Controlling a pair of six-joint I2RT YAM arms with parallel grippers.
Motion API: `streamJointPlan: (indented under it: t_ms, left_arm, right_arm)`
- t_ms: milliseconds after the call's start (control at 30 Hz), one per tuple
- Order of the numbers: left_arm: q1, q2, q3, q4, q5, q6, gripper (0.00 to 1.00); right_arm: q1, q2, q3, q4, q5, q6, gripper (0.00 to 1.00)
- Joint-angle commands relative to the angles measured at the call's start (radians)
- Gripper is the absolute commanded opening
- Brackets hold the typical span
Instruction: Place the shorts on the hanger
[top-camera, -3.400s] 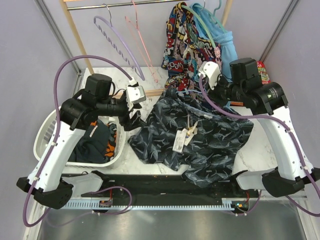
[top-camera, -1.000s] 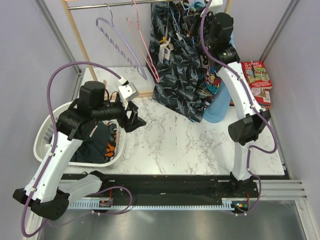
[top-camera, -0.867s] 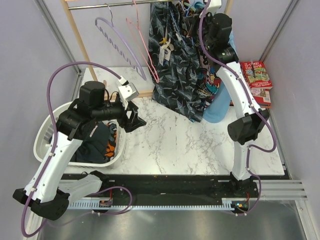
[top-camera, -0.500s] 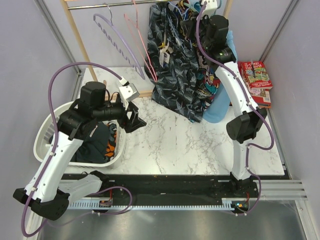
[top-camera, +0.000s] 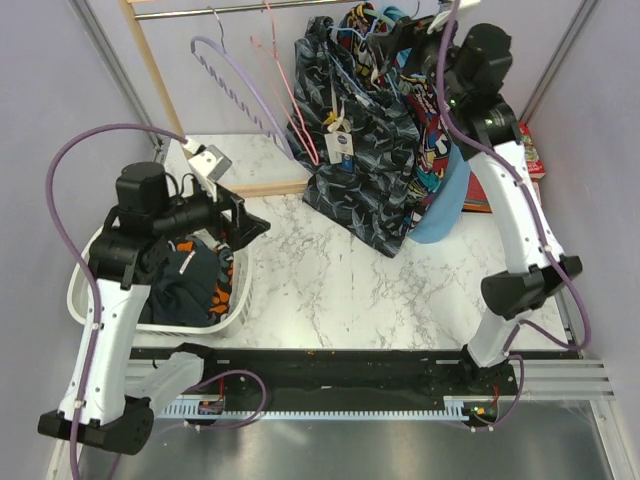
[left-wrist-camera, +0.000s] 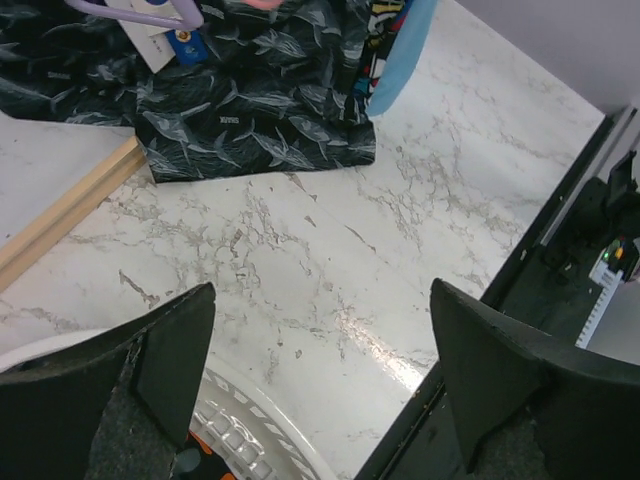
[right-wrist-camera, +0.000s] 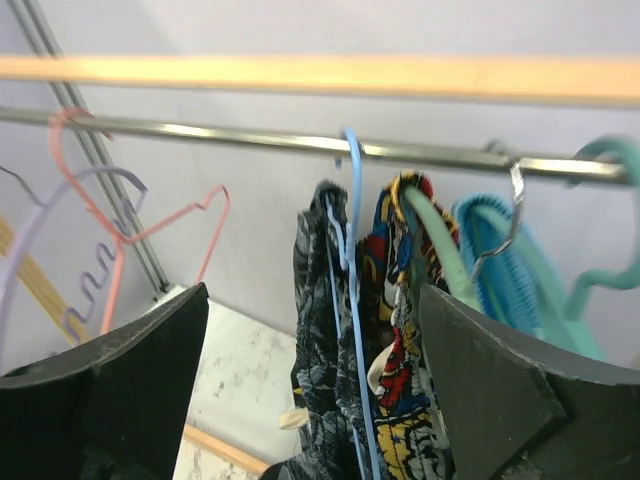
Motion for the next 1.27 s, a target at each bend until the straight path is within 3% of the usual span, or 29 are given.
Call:
streamJointPlan:
  t_ms: [0, 133, 233, 533, 667, 767, 1000, 1233]
  left_arm:
    - [0.099, -0.084, -0.007, 0.067, 0.054, -0.133, 0.99]
    - [0.208, -0.139, -0.016, 0.055, -0.020, -0.216, 0.99]
    - [0.268, -0.170, -0.011, -0.006, -0.104, -0.193, 1.00]
    - [0.273, -0.112, 0.058, -0.310, -0.227, 0.014, 0.99]
    - [0.274, -0.104, 0.014, -0.344, -0.327, 0.026, 0.99]
    - [0.273, -0.127, -0.034, -0.336, -0.318, 0.013, 0.99]
    - [0.273, -0.122, -0.054, -0.316, -0.301, -0.038, 1.00]
    - [0.274, -0.119, -0.056, -0.281, -0.330, -0.101, 0.99]
  right_arm:
    - [-0.004, -0.142, -0.015, -0.012, 0.011, -0.053, 0.93]
    - [-0.004, -0.257, -0.067, -0.059, 0.008, -0.078, 0.95]
    - [-0.004, -0.359, -0.152, -0.113, 0.001, -0.098, 0.98]
    - [-0.004, -0.764, -0.594, -0.349, 0.023, -0.194, 0.98]
    - [-0.002, -0.954, -0.797, -0.444, 0.059, -0.204, 0.98]
    - [-0.002, -1.056, -0.924, -0.493, 0.076, -0.187, 0.98]
    - [-0.011, -1.171, -1.070, -0.567, 0.050, -0.133, 0.98]
    - [-0.011, -1.202, -1.090, -0.564, 0.089, -0.130, 0.98]
